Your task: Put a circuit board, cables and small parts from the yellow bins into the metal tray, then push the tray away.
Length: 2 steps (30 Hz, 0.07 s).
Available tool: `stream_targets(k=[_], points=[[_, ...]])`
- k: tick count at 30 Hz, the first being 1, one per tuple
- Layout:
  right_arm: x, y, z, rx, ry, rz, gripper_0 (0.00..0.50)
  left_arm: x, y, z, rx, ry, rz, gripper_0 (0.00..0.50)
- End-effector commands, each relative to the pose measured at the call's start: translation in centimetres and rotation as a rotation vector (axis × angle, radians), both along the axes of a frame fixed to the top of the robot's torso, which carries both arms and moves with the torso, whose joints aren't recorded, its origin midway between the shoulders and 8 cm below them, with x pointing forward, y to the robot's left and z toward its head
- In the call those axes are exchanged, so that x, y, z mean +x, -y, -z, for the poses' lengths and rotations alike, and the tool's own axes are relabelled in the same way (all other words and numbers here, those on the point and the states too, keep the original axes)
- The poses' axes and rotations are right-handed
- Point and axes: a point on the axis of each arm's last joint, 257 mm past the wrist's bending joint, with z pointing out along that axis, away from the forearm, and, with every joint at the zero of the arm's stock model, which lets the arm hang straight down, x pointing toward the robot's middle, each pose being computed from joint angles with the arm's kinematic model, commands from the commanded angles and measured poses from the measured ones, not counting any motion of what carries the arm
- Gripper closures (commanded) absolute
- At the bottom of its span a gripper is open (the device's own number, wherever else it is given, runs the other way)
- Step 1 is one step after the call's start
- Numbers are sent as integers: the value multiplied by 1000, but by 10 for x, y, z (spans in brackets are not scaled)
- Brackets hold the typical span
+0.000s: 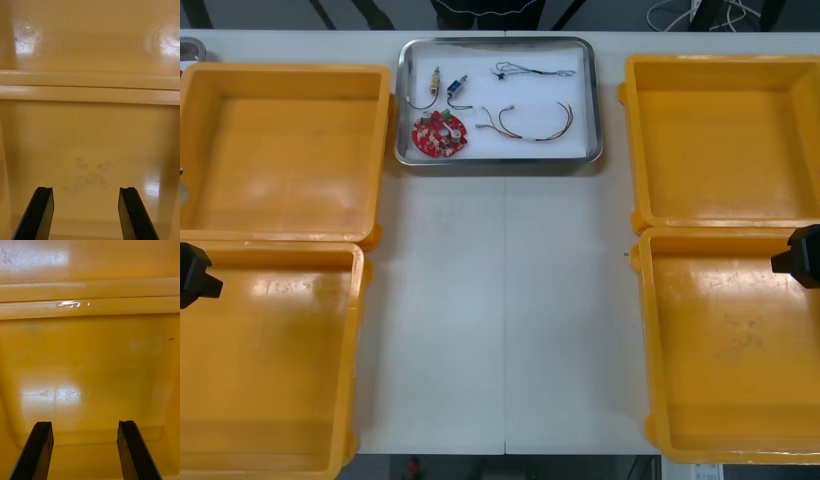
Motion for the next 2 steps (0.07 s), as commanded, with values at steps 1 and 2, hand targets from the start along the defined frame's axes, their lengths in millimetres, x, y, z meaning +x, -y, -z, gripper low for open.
stream_targets(k=[1,2], points=[[-4,9,-9,-24,15,29,0,-5,-14,-12,80,12,74,0],[-4,9,-9,-24,15,29,0,-5,-14,-12,80,12,74,0]])
